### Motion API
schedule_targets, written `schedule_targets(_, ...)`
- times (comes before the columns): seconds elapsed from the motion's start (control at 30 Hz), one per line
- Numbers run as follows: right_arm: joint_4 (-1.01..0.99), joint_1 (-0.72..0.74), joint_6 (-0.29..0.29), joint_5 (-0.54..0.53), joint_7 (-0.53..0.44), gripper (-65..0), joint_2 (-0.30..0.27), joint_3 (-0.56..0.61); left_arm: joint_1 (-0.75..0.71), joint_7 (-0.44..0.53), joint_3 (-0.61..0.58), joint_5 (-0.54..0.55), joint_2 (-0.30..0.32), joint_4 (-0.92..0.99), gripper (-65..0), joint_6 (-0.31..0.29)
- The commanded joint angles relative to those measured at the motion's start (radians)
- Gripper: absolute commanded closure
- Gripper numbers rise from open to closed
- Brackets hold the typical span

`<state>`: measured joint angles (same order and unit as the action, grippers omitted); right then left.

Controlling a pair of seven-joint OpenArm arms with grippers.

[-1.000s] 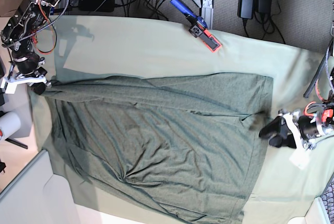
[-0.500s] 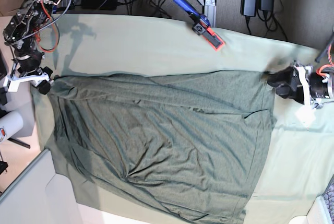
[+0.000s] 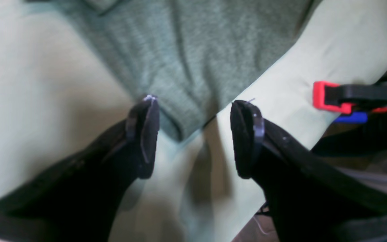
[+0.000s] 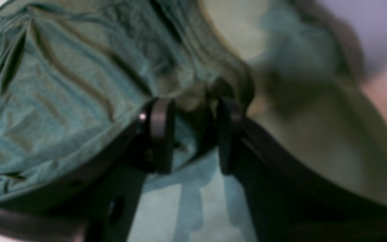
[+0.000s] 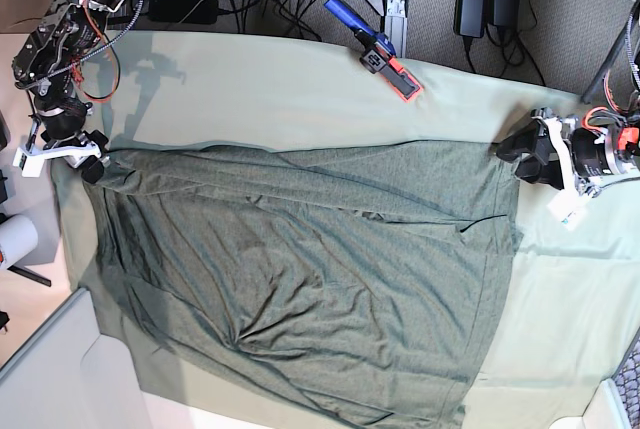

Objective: Fold the T-shirt properly
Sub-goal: 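Lift the shoulder corners and drag them toward the hem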

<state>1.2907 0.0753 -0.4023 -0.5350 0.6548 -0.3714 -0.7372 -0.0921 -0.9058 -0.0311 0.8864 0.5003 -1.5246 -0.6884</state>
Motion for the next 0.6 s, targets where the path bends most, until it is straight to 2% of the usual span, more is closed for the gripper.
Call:
schedule_targets(0.0,0.014,0.015,-0.005,-0.015,-0.022,-21.7,-0.024,-0.004,0.009,0.034,0.007,-0.008,0.001,-0.007,-37.0,-0.010)
schedule_targets(0.1,0.014,0.015,-0.005,-0.014,-0.022,-21.7,-0.027,-0.004,0.009,0.083,0.007,-0.089,-0.024,0.003,-37.0,-0.010)
schedule_targets(0.27,0.014,0.015,-0.005,-0.014,-0.022,-21.7,-0.027,-0.004,0.008,0.103,0.006,-0.129,-0.035,0.004,-35.7,-0.010)
schedule_targets(0.3,0.014,0.015,-0.005,-0.014,-0.022,-21.7,-0.027,-0.004,0.009,0.106,0.006,-0.129,-0.035,0.004,-31.7,-0.010)
schedule_targets(0.43,0.014,0.015,-0.005,-0.014,-0.022,-21.7,-0.027,-0.004,0.008,0.106,0.006,-0.129,-0.035,0.004,-1.5,-0.010)
schedule_targets(0.57,0.014,0.015,-0.005,-0.014,-0.022,-21.7,-0.027,-0.005,0.009,0.075,0.006,-0.116,-0.034,-0.008,0.0,-0.010)
